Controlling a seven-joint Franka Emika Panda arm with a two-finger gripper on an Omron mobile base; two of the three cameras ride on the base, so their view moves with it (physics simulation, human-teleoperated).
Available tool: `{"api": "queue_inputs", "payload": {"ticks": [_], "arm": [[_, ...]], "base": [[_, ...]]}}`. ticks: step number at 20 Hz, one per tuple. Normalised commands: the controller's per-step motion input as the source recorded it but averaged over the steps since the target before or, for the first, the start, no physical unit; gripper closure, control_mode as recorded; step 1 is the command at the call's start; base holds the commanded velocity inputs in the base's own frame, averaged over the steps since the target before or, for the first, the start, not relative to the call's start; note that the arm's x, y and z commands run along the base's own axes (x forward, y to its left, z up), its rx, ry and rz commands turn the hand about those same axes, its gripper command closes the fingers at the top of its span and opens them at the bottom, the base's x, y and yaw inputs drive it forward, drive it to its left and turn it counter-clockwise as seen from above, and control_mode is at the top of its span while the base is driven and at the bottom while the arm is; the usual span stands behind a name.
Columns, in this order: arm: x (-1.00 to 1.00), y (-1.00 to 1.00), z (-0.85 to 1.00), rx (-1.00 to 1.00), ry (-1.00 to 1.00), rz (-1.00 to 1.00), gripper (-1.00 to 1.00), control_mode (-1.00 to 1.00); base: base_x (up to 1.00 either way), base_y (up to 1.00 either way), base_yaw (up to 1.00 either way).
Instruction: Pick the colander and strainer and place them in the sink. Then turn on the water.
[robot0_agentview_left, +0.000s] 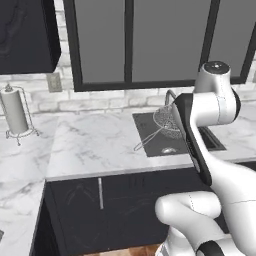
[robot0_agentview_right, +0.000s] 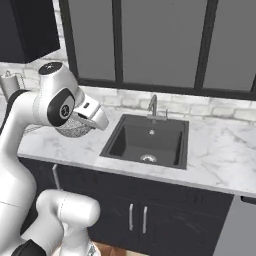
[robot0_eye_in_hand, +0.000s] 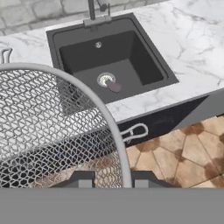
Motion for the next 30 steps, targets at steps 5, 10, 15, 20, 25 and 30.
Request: {"api": "queue_inputs", "payload": {"ticks": [5,10,15,20,25,30], "arm": [[0.00,0.00,0.00,0.00,0.00,0.00,1.00,1.00],[0.00,0.00,0.00,0.00,0.00,0.00,1.00,1.00],[0.00,0.00,0.00,0.00,0.00,0.00,1.00,1.00],[0.00,0.00,0.00,0.00,0.00,0.00,1.00,1.00],[0.00,0.00,0.00,0.00,0.00,0.00,1.00,1.00],[0.00,0.00,0.00,0.00,0.00,0.00,1.00,1.00]], "base": [[0.26,-0.46,-0.29],[0.60,-0.34,-0.09],[0.87,-0.18,0.00],[0.99,0.00,0.00],[0.98,0.01,0.01],[0.83,0.03,0.08]]}}
